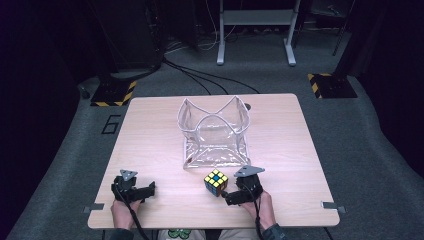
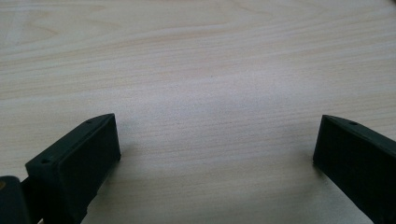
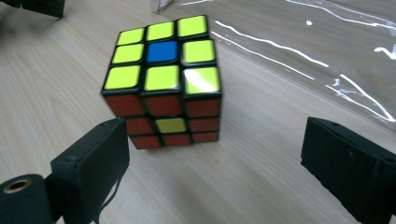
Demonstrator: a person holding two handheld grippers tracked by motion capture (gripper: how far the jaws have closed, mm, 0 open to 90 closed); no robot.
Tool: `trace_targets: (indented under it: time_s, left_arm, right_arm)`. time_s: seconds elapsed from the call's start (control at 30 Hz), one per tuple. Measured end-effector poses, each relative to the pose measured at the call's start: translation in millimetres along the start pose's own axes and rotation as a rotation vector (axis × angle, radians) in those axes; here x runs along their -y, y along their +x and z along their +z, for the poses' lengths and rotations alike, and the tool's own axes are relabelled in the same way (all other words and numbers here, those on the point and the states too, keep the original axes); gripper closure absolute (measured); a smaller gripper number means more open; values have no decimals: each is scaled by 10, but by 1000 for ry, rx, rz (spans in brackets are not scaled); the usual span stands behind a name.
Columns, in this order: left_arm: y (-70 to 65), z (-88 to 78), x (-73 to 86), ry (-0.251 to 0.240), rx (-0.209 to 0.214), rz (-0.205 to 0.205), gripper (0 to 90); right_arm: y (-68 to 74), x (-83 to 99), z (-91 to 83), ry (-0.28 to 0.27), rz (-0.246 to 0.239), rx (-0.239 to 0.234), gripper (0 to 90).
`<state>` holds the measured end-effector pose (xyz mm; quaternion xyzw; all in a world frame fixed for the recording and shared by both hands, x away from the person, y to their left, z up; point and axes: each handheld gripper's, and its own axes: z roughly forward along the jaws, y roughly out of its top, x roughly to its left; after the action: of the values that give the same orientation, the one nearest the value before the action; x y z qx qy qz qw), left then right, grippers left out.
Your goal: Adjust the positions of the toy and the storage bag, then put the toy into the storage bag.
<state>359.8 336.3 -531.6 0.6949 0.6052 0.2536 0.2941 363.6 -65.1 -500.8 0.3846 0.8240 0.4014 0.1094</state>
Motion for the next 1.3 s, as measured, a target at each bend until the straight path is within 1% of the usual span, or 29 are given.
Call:
trace_targets:
  time_s: [0.03,0.13,0.43,0.57,0.67,0.83,0.97,1.0,1.1,1.13,1.2,1.23,1.27,1.3]
  left_arm:
    - [-1,0,0,0,0,-1,1]
    - [-2,0,1,0,0,-2,1]
    - [3,3,-3,1,2,1,1]
    - [4,3,-4,2,2,0,1]
    - [4,6,-4,-1,0,0,1]
    - [4,5,-6,1,0,1,1]
    - [-3,-7,-4,6,1,10,0]
    - [-7,-4,-8,4,6,15,0]
    - [-37,-14,-42,23,26,31,1]
    - [-44,-20,-64,17,35,44,3]
    - [-74,-50,-114,8,51,47,11]
    - [-89,-66,-153,0,65,50,14]
    - [-101,-78,-188,-5,74,54,16]
    - [-115,-82,-211,-13,78,49,19]
  right_arm:
    - [-13,1,-24,-2,12,6,76]
    - [-75,3,-84,-2,15,28,77]
    - [-249,-13,-254,-7,52,73,80]
    - [-310,-31,-298,-10,58,83,82]
    - [-358,-42,-322,-12,73,87,83]
    - [-413,-64,-337,-15,82,90,85]
    - [-454,-81,-367,-17,92,95,85]
    - [-466,-86,-380,-19,92,97,85]
    - [-508,-101,-425,-28,106,104,85]
    - [-525,-107,-442,-30,111,105,85]
    - [-562,-122,-476,-34,116,101,86]
    - [-585,-131,-490,-40,112,101,87]
    - [-600,-147,-509,-40,119,103,88]
    - [-615,-159,-523,-39,117,102,89]
